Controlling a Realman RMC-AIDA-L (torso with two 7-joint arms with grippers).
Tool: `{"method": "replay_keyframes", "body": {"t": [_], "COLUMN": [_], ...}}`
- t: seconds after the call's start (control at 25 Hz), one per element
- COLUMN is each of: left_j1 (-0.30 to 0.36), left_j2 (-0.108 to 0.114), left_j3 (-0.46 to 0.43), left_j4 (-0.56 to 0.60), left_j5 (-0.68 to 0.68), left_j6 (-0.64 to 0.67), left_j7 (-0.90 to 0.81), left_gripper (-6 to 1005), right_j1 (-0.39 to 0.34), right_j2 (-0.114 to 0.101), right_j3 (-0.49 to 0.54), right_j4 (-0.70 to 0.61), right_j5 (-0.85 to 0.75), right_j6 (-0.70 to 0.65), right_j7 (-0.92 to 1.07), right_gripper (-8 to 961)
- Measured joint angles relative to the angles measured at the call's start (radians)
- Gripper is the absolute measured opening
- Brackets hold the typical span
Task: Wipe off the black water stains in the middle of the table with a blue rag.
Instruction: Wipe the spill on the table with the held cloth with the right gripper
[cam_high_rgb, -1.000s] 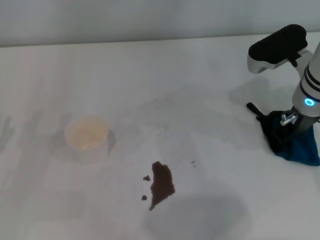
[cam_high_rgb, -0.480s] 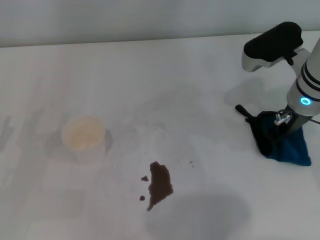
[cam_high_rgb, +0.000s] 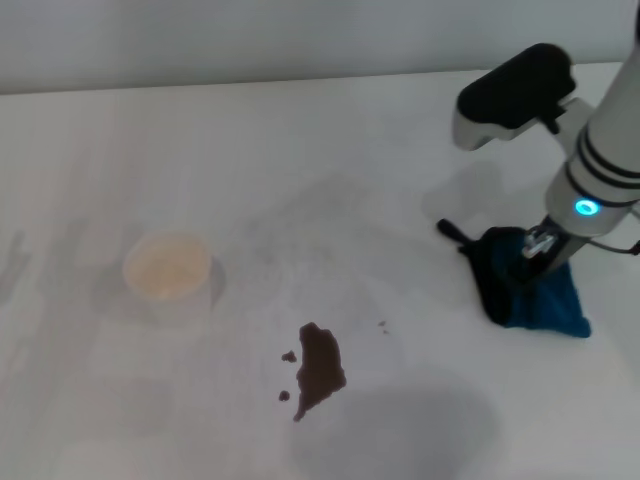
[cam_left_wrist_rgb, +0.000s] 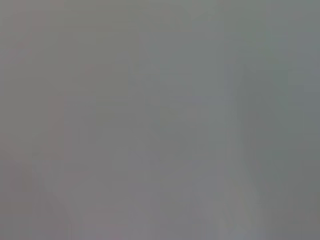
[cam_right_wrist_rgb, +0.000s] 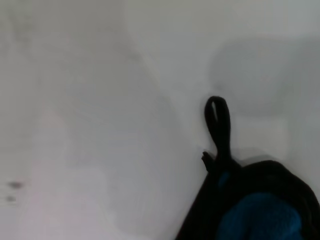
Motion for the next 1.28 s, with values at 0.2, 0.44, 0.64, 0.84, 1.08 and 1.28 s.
{"method": "replay_keyframes", "body": {"t": [0.2, 0.44, 0.64, 0.84, 1.08, 1.28], "left_j1": [-0.005, -0.008, -0.005, -0.005, -0.018, -0.027], "left_j2": [0.000, 0.000, -0.001, -0.002, 0.000, 0.000], "left_j3": [0.000, 0.000, 0.000, 0.000, 0.000, 0.004], "left_j4": [0.000, 0.000, 0.002, 0.002, 0.002, 0.002], "left_j5": [0.000, 0.000, 0.000, 0.000, 0.000, 0.000], "left_j6": [0.000, 0.000, -0.002, -0.002, 0.003, 0.004], "left_j7": [-0.001, -0.006, -0.006, -0.006, -0.007, -0.008], "left_gripper": [877, 876, 876, 876, 876, 877], "right_j1": [0.010, 0.034, 0.016, 0.031, 0.078, 0.119], "right_j2": [0.004, 0.005, 0.006, 0.006, 0.006, 0.006], "right_j3": [-0.091, -0.245, -0.350, -0.454, -0.589, -0.678], "right_j4": [-0.013, -0.031, -0.164, -0.217, -0.219, -0.226], "right_j5": [0.077, 0.163, 0.238, 0.260, 0.318, 0.416], "right_j6": [-0.031, -0.075, -0.087, -0.097, -0.144, -0.204], "right_j7": [0.015, 0.077, 0.115, 0.173, 0.235, 0.248], "right_gripper": [68, 70, 69, 69, 68, 70]}}
